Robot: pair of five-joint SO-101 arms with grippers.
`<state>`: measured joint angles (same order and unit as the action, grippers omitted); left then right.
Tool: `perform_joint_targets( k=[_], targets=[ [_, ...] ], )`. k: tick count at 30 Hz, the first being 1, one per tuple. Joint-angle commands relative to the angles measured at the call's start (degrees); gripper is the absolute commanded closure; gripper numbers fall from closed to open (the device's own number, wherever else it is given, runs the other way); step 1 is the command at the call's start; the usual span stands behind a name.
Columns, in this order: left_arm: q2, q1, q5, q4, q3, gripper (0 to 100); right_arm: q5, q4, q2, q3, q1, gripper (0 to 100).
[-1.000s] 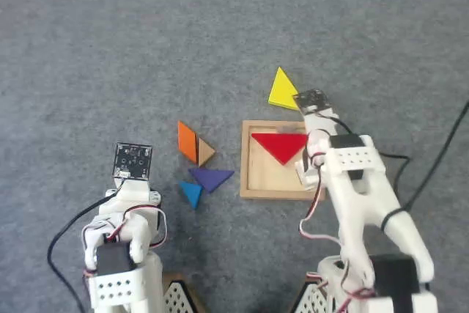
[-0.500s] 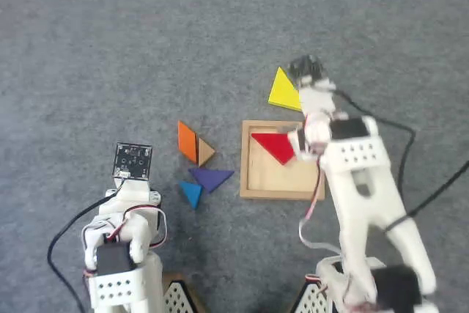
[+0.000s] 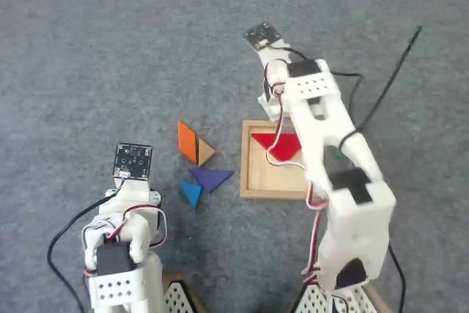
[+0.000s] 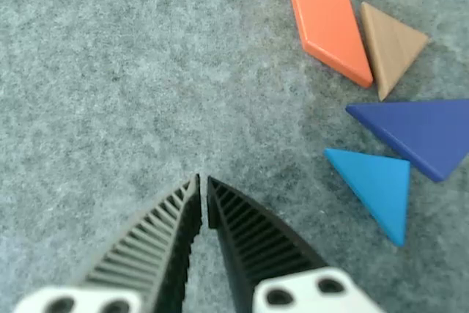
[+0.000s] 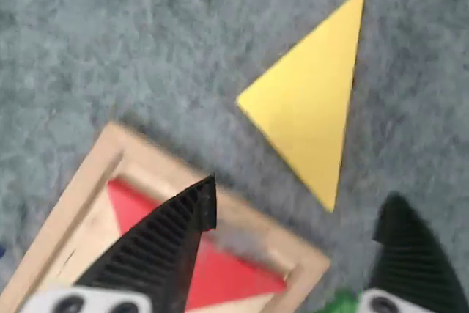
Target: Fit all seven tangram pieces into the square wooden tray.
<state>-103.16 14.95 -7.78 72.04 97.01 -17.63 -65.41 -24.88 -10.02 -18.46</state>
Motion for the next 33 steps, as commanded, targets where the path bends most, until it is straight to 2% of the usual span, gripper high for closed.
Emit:
perform_joint_targets(
  k=[1,5,15,28,33],
  targets=[
    [-0.7,0.0,-0.4,0.3,-0.5,98,-2.0,-2.6,-6.0,-13.3,-0.1,50.9],
    [-0.7,0.0,-0.4,0.3,-0.5,98,-4.6,-6.1,-13.5,-22.2,-0.4,48.2],
    [-0.7,0.0,-0.4,0.3,-0.5,98,-4.0,-6.4,-27.1,-36.0,-0.2,48.2],
    [-0.7,0.0,-0.4,0.3,-0.5,98,16.4,-6.4,-40.1,-52.1,0.0,48.2],
    [-0.7,0.0,-0.4,0.3,-0.5,98,17.1,-6.5,-43.3,-57.0,0.0,48.3]
  ],
)
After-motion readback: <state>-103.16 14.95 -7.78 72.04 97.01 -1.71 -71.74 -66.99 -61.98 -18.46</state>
